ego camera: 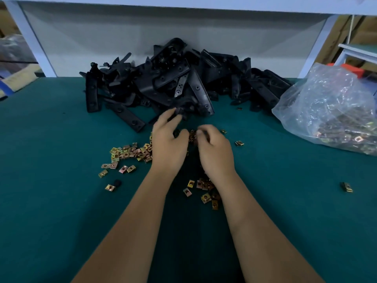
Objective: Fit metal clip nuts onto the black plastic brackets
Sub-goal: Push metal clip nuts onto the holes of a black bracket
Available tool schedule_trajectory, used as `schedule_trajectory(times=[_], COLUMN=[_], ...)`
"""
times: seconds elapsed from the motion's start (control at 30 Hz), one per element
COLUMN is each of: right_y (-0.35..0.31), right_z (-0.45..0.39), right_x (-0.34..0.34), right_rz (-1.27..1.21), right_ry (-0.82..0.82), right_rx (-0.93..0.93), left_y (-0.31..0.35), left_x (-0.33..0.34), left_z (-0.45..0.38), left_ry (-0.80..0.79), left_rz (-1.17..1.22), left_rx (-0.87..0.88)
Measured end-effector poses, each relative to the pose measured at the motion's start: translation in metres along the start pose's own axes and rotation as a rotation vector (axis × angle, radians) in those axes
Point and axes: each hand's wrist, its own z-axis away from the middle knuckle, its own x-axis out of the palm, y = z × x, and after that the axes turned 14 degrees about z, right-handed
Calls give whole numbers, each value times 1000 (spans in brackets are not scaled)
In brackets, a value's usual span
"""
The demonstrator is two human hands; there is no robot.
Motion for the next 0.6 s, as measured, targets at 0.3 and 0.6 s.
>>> schedule_trajectory(times=[0.3,0.6], right_y=[-5,1], right_z=[5,0], right_x=[-9,-16], right_rz=[-263,-562], right_ry=[17,277], right_rx=[-32,153], left_y=[19,4], left_x=[-10,-21], left_z=[24,6], left_ry=[-25,256], left_rz=[544,294], left_rx=[-295,-192])
